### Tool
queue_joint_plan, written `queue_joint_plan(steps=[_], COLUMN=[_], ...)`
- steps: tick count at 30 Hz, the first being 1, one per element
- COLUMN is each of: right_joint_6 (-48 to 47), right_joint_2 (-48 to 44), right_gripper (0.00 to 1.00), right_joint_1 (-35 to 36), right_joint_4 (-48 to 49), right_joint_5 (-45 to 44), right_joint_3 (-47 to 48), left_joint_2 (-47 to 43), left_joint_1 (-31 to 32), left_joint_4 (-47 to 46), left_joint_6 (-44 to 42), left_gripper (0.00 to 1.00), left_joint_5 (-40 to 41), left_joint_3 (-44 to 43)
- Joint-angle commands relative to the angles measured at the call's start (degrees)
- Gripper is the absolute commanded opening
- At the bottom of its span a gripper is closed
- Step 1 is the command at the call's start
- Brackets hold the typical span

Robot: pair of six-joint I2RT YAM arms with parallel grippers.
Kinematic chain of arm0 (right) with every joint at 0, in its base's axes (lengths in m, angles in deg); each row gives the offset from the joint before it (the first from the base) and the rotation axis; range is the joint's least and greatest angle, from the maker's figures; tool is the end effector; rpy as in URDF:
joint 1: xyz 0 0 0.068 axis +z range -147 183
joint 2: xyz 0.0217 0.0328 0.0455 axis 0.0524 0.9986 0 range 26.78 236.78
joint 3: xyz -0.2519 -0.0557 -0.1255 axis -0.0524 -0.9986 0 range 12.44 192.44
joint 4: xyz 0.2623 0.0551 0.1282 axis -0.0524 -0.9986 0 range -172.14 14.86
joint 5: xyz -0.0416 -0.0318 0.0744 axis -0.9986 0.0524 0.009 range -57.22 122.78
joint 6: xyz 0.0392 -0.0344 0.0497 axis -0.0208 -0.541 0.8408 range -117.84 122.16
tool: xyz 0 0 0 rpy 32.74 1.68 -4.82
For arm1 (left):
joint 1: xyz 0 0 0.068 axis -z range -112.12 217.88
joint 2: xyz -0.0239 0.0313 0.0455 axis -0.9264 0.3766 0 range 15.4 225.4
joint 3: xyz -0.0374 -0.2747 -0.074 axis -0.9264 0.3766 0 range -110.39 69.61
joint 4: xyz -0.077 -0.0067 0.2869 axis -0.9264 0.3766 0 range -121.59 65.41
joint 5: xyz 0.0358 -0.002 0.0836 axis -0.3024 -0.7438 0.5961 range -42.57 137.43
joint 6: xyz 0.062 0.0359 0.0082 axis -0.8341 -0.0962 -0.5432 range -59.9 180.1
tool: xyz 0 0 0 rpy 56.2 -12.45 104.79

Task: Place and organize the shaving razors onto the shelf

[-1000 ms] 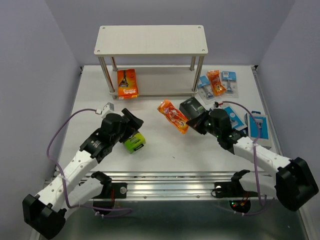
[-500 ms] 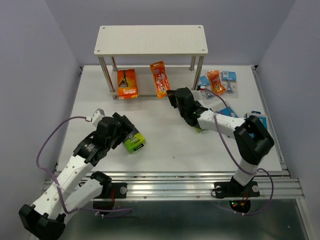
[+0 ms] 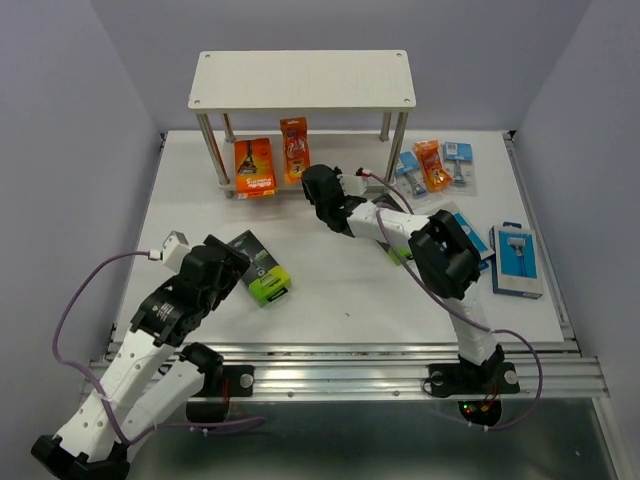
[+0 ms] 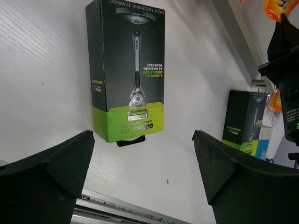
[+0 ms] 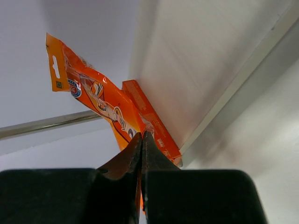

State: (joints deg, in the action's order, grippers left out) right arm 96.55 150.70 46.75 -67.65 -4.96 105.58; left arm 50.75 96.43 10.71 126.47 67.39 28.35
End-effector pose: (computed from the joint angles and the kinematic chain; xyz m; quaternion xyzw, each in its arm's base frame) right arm 0.4301 0.3610 0.2037 0.4988 0.6384 0.3895 0.4382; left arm 0.1613 -0.0646 0.2862 -0.3588 0.8063 -0.2226 0.4142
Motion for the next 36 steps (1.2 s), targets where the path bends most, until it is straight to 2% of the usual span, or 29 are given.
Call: queue_joint_plan(steps=[1,11,13,16,24,30,32,33,36], right_joint_6=[3.1,3.3,3.7,4.7,2.0,-0.8,-1.0,-1.0,-1.3], right_joint_2=[3.0,12.0,12.1,12.1,12.2,10.7,10.3,9.9,9.1], right_gripper=[0.03,0.08,0.09,0.16,0.22,0.23,0.27,0.34,0.37], right_joint_1=[0.7,0.7,1.2,1.3,1.3,1.3,1.3,1.3,1.3], right_joint_4=[-3.4,-9.2,-9.5,-9.4,-6.4,-4.9,-4.9,-4.6,-3.7], right_joint_5=[-3.5,-0.3,-0.3,0.5,3.7,3.8,4.1,4.1,4.2], right_joint_3=[4.8,15.5,15.4,15.1,14.6,12.8,12.2,11.6,10.6], left_joint_2=[-1.0,0.1,0.1,0.1,0.3,0.7,0.9,1.1,1.6], left_joint_1=[-0.3,-0.4,-0.5,-0.6,-0.6,-0.7,-0.7,-0.7,-0.7], left_joint_4=[1.9,1.5,1.5,1.3,0.5,-0.8,-1.3,-1.4,-1.9], left_joint_6=[0.8,0.0,0.1,0.3,0.5,0.5,0.5,0.5,0.5], left_gripper=[0.99,0.99,0.99,0.99,0.99,0.99,0.99,0.99,0.99], left_joint_5=[3.0,2.6,2.5,2.7,2.4,1.7,1.4,1.3,0.9], left_joint_3=[-1.3,-0.7,-0.6,-0.6,-0.1,0.5,0.6,0.6,0.6])
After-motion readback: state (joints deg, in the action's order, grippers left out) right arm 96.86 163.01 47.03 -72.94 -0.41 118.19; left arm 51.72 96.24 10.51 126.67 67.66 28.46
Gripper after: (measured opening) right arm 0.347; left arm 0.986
